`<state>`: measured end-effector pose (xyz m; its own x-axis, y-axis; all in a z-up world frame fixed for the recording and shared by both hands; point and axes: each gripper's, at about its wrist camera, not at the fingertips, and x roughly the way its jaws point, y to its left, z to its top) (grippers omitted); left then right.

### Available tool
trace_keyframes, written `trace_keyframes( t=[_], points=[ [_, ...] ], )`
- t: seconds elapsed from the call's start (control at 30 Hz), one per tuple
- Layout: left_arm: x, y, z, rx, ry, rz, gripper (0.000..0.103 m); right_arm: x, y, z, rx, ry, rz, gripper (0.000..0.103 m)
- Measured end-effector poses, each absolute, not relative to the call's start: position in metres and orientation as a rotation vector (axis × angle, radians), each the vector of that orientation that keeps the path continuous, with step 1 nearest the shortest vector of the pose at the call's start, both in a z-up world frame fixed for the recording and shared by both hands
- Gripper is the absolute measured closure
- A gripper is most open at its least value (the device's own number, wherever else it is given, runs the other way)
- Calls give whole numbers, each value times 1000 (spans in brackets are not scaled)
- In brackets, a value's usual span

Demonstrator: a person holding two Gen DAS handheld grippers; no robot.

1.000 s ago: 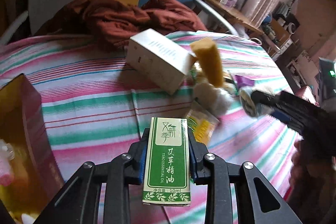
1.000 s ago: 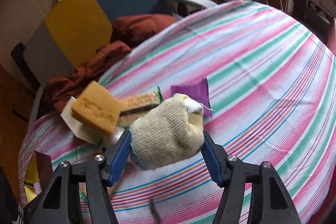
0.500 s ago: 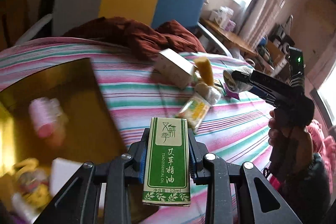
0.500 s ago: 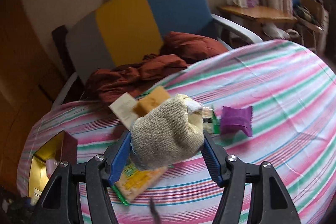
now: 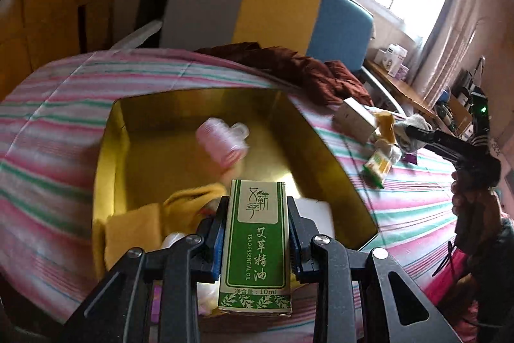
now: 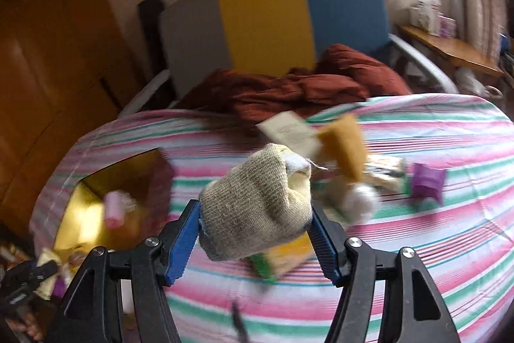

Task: Organize objects
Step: 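Carry the oil box and sock to the gold tray and release both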

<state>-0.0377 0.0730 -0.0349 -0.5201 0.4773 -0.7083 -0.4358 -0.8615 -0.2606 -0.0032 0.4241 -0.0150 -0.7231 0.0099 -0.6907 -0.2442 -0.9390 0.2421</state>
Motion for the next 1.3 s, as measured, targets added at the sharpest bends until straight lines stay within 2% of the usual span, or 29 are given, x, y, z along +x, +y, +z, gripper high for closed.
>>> trace_keyframes(
  t=[0.27, 0.63, 0.8, 0.9, 1.13, 1.3],
  points=[
    [-25, 68, -50, -1111, -50, 2336, 72, -33, 336, -9, -1203, 401, 2892, 37],
    [-27, 69, -67, -1147, -77, 2273, 71, -66, 287, -28, -1340, 333, 2896, 37],
    [-27, 65, -67, -1154, -112, 2262, 64, -75, 279, -36, -1402, 297, 2890, 37],
    [-27, 61, -64, -1151, -150, 2251, 53, -85, 274, -42, -1441, 272, 2878, 36],
    [-21, 54, -53, -1109, -159, 2283, 43, -99, 275, -45, -1421, 295, 2850, 30],
    [-23, 45, -45, -1085, -190, 2325, 35, -83, 280, -45, -1401, 296, 2821, 30]
  ],
)
